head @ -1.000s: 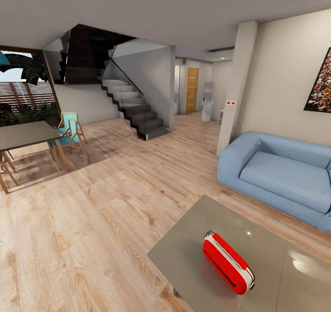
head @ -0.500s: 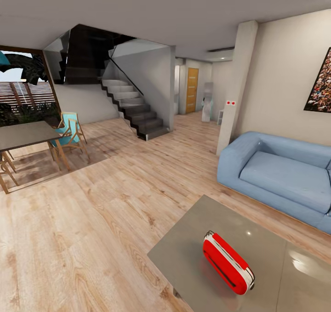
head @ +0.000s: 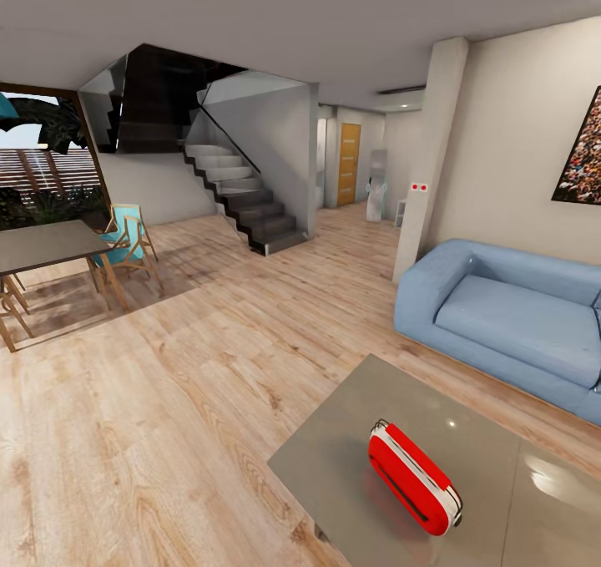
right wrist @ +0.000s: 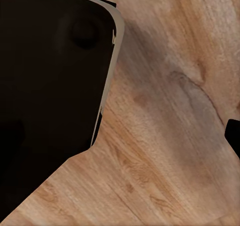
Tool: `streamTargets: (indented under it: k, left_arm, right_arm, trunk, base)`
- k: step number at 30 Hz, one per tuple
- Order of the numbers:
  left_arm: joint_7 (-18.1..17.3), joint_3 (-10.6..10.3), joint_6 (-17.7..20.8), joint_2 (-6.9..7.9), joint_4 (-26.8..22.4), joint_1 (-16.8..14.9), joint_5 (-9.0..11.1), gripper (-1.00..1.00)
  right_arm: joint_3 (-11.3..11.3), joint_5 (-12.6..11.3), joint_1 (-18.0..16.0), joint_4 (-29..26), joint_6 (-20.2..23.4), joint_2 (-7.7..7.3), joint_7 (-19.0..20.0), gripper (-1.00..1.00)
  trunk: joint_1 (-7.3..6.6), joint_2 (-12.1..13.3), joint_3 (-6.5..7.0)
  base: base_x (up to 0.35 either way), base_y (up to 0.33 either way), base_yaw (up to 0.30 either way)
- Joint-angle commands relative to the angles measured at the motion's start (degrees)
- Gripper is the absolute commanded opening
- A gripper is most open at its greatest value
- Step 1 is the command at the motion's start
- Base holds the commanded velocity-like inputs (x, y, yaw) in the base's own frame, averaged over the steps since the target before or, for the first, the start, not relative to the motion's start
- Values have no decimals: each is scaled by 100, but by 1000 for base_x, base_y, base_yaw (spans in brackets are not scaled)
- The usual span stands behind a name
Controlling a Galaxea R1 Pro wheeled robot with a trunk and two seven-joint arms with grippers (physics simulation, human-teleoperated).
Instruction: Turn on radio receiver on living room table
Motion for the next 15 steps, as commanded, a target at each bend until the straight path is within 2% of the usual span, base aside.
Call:
streamTargets:
  k: [1,15]
  left_arm:
    - [0,-1,0,0,0,0,0,-100]
    - [0,2,0,0,0,0,0,-100]
  right_arm:
    - [0,-4,1,0,0,0,0,100]
    - [0,0,0,0,0,-1,0,100]
  trunk:
    - [0,0,0]
    - [0,0,0]
  base:
    - [0,0,0]
    - [0,0,0]
